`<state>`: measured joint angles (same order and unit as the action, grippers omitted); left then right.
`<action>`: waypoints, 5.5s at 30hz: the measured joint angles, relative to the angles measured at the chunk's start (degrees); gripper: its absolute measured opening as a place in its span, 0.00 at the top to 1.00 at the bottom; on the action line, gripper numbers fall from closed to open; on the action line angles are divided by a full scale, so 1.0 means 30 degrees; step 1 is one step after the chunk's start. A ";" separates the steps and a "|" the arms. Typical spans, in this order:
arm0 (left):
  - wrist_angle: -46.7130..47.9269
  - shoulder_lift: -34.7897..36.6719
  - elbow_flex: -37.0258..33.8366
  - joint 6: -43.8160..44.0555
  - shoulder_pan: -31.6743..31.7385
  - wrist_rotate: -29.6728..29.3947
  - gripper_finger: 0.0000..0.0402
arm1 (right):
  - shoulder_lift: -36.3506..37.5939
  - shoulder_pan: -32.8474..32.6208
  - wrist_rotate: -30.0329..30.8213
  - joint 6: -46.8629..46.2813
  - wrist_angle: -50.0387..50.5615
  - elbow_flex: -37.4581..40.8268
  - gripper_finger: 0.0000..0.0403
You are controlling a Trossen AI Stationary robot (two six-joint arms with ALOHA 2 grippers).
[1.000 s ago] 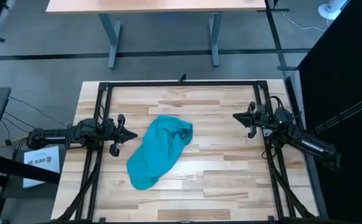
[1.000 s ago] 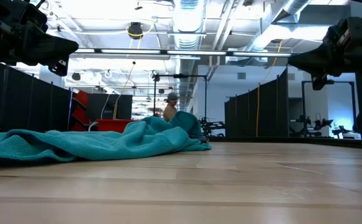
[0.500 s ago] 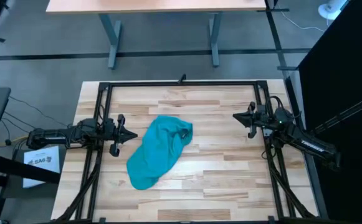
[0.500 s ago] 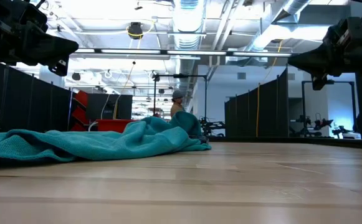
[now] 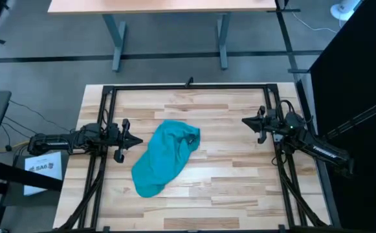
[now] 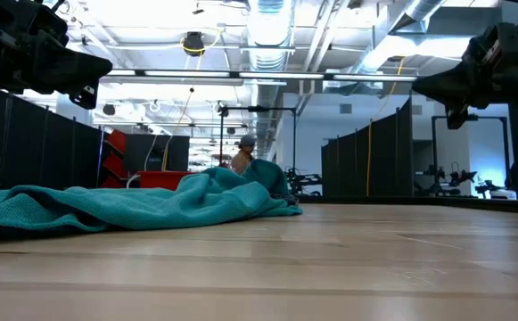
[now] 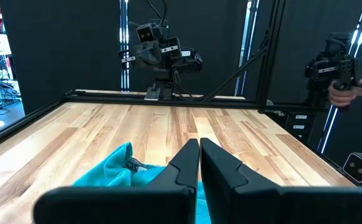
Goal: Roll towel
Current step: Roll the blue towel
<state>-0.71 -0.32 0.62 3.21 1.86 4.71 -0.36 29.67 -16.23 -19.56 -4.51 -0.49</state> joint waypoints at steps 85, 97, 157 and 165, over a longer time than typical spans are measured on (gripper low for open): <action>0.0058 0.0000 0.0505 1.0030 0.0025 0.0940 1.00 | -3.7990 -0.6219 -0.1014 0.2527 0.7204 -2.4717 0.72; 0.0044 -0.0007 0.0511 1.0147 0.0025 0.0947 1.00 | -3.8971 -0.6761 -0.2336 0.1949 0.6877 -2.4727 0.72; 1.1792 -2.2447 1.7691 0.5644 -0.6300 -0.4976 0.78 | -3.2253 -0.3073 -0.3077 1.0413 1.4225 -2.7103 1.00; 1.4414 -2.2906 1.7097 0.9874 -0.9155 -0.3962 0.71 | -3.1627 -0.2590 -0.3097 1.0894 1.4915 -2.7099 1.00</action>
<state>42.53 -69.04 51.91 32.83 -25.61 -7.18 -95.24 21.90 -25.52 13.13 40.23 -81.79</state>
